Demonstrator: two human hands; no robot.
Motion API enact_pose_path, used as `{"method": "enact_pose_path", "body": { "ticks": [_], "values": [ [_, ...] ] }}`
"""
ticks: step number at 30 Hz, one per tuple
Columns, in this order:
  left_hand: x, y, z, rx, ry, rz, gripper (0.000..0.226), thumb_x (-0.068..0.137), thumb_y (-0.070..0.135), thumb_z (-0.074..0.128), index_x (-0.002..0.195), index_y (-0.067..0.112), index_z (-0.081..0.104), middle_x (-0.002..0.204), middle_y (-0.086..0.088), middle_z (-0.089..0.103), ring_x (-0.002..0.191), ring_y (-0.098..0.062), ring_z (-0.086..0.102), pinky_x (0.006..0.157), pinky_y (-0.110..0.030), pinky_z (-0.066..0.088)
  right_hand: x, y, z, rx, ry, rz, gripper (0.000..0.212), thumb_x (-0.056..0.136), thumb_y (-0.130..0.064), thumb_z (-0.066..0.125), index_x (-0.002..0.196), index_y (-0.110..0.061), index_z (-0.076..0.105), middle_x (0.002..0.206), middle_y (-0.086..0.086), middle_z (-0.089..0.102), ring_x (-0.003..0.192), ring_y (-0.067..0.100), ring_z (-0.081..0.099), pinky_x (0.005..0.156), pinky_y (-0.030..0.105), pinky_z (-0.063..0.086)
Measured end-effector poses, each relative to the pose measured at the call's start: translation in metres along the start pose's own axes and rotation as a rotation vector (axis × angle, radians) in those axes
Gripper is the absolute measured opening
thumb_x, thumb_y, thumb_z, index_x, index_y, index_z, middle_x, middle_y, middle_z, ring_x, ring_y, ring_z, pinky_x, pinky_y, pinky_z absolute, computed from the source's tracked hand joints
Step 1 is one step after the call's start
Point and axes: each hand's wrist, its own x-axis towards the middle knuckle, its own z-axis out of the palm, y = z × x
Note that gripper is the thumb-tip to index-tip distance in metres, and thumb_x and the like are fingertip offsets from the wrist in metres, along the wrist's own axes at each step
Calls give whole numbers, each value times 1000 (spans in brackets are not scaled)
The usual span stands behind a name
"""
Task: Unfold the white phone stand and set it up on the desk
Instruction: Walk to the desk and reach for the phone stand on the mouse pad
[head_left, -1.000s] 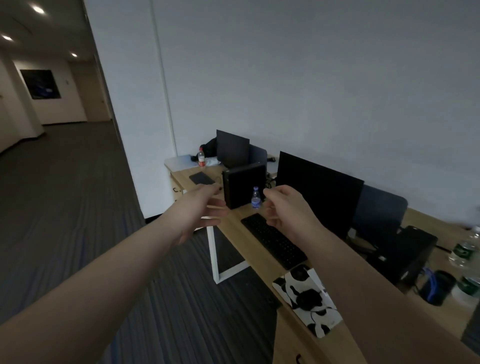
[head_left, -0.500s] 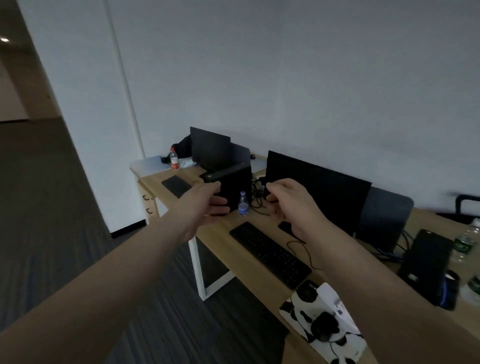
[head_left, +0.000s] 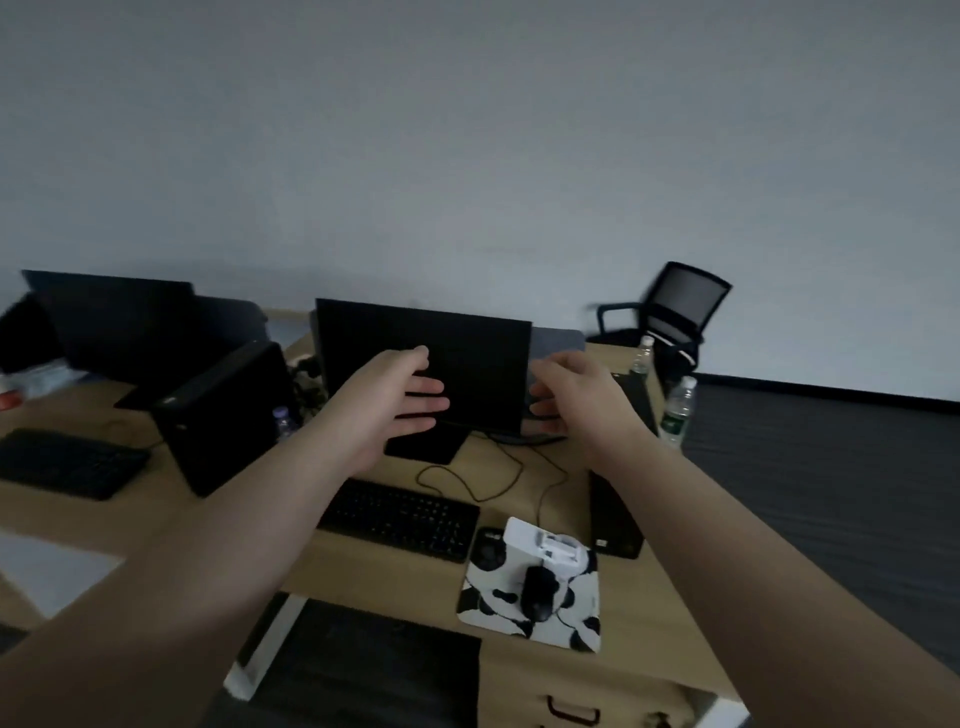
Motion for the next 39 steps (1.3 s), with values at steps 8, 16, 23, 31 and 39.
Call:
{"method": "enact_pose_path", "body": {
  "ticks": [8, 16, 23, 31, 39],
  "values": [
    [43, 11, 79, 52, -163, 20, 43, 103, 39, 55, 138, 12, 55, 119, -12, 72, 105, -26, 75, 95, -44, 60, 21, 14, -66, 29, 186, 33, 26, 95, -34, 62, 115, -17, 65, 99, 8, 68, 83, 23, 67, 70, 36, 58],
    [79, 12, 127, 136, -176, 75, 43, 104, 37, 53, 139, 13, 52, 118, -11, 72, 104, -25, 75, 93, -43, 60, 71, 20, -100, 55, 187, 9, 17, 98, -27, 60, 108, -14, 66, 92, 8, 64, 77, 20, 62, 69, 36, 55],
    [110, 16, 112, 90, -159, 33, 41, 104, 36, 55, 136, 11, 54, 120, -15, 71, 105, -28, 74, 91, -42, 60, 102, 15, -87, 35, 179, 29, 15, 97, -26, 60, 108, -16, 64, 97, 10, 66, 76, 20, 63, 64, 34, 56],
    [151, 24, 92, 71, -214, 30, 37, 104, 34, 54, 132, 9, 56, 124, -19, 70, 110, -33, 72, 102, -50, 56, 132, 1, -53, 15, 216, 2, 18, 97, -23, 59, 110, -12, 66, 92, 8, 64, 77, 21, 64, 62, 33, 54],
    [199, 21, 62, 97, -275, 28, 38, 104, 34, 53, 132, 8, 56, 122, -19, 70, 111, -33, 72, 102, -51, 56, 157, 14, -8, 36, 269, 42, 18, 96, -24, 61, 109, -12, 64, 90, 9, 63, 74, 22, 62, 63, 35, 53]
  ]
}}
